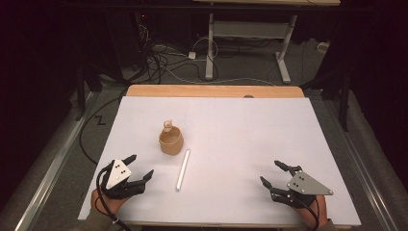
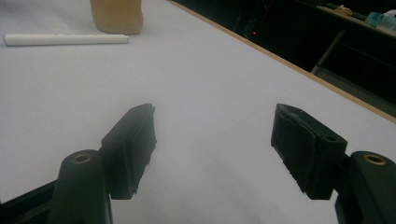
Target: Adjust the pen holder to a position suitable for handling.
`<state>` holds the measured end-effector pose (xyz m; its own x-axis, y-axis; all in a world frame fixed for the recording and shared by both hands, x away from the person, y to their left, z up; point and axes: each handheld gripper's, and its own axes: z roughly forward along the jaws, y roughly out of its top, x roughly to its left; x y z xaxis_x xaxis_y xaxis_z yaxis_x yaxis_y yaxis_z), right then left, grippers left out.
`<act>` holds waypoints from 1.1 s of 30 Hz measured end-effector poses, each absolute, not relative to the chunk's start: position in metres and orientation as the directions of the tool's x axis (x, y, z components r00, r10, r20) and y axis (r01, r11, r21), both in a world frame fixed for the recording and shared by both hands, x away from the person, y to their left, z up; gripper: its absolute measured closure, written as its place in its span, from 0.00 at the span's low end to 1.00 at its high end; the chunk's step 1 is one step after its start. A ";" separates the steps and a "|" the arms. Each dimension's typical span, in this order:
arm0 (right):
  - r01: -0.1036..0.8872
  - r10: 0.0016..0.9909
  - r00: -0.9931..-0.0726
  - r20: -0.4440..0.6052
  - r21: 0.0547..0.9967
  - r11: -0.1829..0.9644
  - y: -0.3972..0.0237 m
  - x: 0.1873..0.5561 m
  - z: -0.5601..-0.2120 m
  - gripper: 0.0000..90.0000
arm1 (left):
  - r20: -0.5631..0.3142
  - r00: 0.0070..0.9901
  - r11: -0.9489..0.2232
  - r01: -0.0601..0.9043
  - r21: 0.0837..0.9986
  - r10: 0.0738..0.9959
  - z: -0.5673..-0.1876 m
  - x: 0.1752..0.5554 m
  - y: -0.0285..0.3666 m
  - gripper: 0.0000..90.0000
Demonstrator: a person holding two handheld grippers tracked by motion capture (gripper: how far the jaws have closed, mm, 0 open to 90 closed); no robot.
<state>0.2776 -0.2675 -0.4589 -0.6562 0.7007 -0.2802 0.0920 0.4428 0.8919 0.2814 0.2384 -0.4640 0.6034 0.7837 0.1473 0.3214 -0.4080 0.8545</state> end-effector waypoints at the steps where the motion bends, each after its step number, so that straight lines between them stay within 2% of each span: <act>1: 0.092 0.699 -0.658 -0.280 0.891 0.444 -0.268 0.278 -0.459 0.34 | 0.155 0.606 -0.418 0.321 0.850 0.780 -0.464 0.281 0.238 0.24; 21: 0.103 0.674 -0.683 -0.283 0.876 0.472 -0.261 0.278 -0.464 0.34 | 0.147 0.614 -0.450 0.375 0.810 0.776 -0.461 0.285 0.227 0.26; 33: 0.109 0.663 -0.694 -0.281 0.869 0.482 -0.259 0.279 -0.466 0.34 | 0.159 0.627 -0.458 0.351 0.817 0.763 -0.452 0.291 0.215 0.26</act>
<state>0.2788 -0.2591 -0.4664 -0.6939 0.6630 -0.2809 0.1088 0.4821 0.8693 0.2906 0.2151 -0.4519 0.6268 0.7628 0.1589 0.3508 -0.4583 0.8166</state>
